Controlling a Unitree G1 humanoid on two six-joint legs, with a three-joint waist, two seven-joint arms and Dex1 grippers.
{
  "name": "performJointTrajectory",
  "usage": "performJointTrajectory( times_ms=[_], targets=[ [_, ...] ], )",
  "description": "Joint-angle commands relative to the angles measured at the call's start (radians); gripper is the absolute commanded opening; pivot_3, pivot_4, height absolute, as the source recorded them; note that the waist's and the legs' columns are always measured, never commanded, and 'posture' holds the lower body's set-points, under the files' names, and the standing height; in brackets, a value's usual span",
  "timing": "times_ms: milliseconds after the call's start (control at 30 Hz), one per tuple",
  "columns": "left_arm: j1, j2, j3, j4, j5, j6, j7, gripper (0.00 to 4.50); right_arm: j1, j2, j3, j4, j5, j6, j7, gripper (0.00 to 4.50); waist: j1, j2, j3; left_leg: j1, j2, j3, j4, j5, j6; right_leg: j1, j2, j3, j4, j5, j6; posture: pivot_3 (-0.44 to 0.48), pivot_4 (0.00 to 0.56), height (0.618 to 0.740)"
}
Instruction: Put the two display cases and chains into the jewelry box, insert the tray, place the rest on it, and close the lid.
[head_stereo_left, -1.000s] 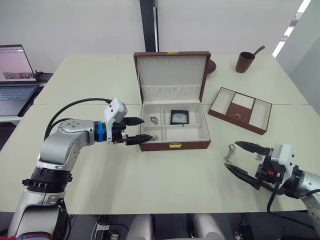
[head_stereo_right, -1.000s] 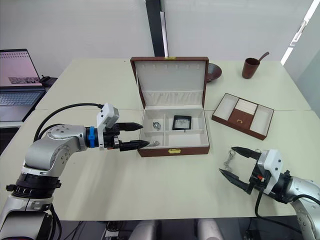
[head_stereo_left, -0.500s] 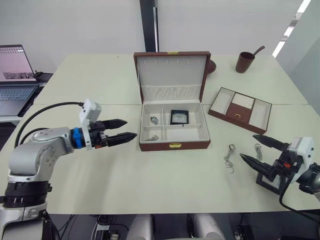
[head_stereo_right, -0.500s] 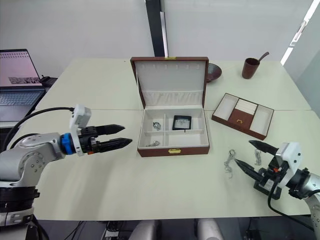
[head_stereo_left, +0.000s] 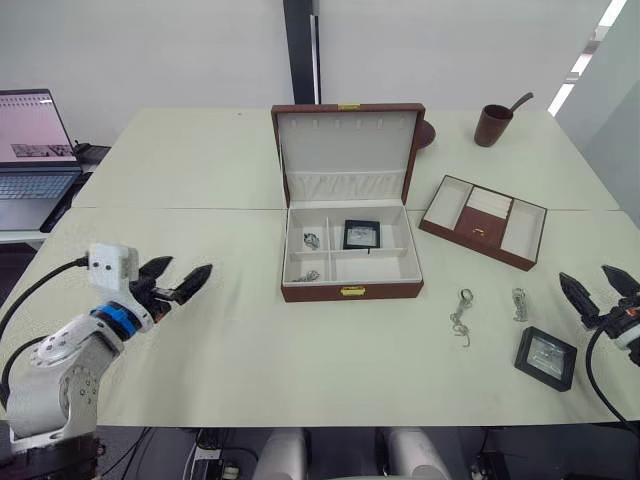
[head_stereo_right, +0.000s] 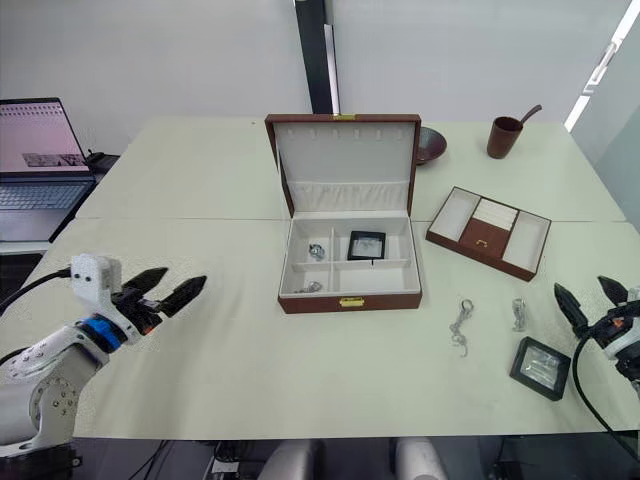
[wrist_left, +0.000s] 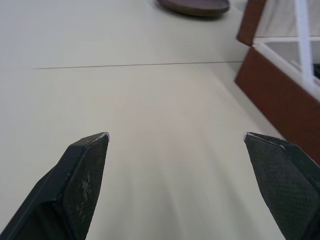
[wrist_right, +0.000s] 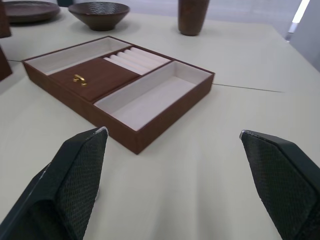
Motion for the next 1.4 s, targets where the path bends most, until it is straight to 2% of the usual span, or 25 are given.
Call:
performJointTrajectory(
  times_ms=[33,100,233,367,933,1167,1400],
  targets=[
    [0.027,-0.052,0.044,-0.007,0.066,-0.099,0.125,4.48,-0.023,0.013,-0.041,0.036,-0.020,-0.058,-0.073,4.50,0.000,0.000,0.000,0.000,0.000,0.000,0.000,0.000,0.000,0.000,0.000,0.000,0.000,0.000,0.000,0.000,0.150,0.740],
    [0.036,-0.066,0.039,-0.007,0.080,-0.122,0.149,4.48,-0.028,0.015,-0.038,0.055,-0.026,-0.071,-0.087,4.50,0.000,0.000,0.000,0.000,0.000,0.000,0.000,0.000,0.000,0.000,0.000,0.000,0.000,0.000,0.000,0.000,0.150,0.740],
    [0.047,-0.135,0.071,0.056,0.183,-0.245,0.332,4.48,-0.073,0.033,-0.033,0.120,-0.068,-0.102,-0.196,4.50,0.000,0.000,0.000,0.001,0.000,0.002,0.000,0.000,0.000,0.000,0.000,0.001,0.000,0.000,0.000,0.000,0.150,0.740],
    [0.046,-0.162,0.084,0.074,0.199,-0.290,0.396,4.48,-0.093,0.037,-0.034,0.131,-0.075,-0.105,-0.247,4.50,-0.001,0.000,0.000,0.001,0.000,0.002,0.000,0.000,0.000,0.001,0.000,0.000,0.000,0.000,0.001,0.000,0.150,0.740],
    [0.039,-0.154,0.054,0.133,0.199,-0.348,0.382,4.48,-0.124,0.013,-0.036,0.221,-0.071,-0.162,-0.242,4.50,-0.001,0.000,0.000,0.002,0.000,0.003,0.000,0.000,0.000,0.002,0.000,0.000,0.000,0.000,0.001,0.000,0.150,0.740],
    [0.040,-0.111,-0.004,0.109,0.166,-0.385,0.232,4.48,-0.121,-0.011,-0.012,0.199,-0.051,-0.149,-0.145,4.50,-0.001,0.000,0.000,0.002,0.000,0.003,0.000,0.000,0.000,0.002,0.000,0.000,0.000,0.000,0.001,0.000,0.150,0.740],
    [0.090,-0.013,-0.117,-0.001,0.060,-0.357,-0.085,4.48,-0.105,-0.121,0.033,0.095,0.017,-0.049,0.130,4.50,-0.002,0.000,0.000,0.003,0.000,0.004,-0.001,0.000,0.000,0.003,0.001,0.001,0.000,0.000,0.000,0.000,0.150,0.740]
  ],
)
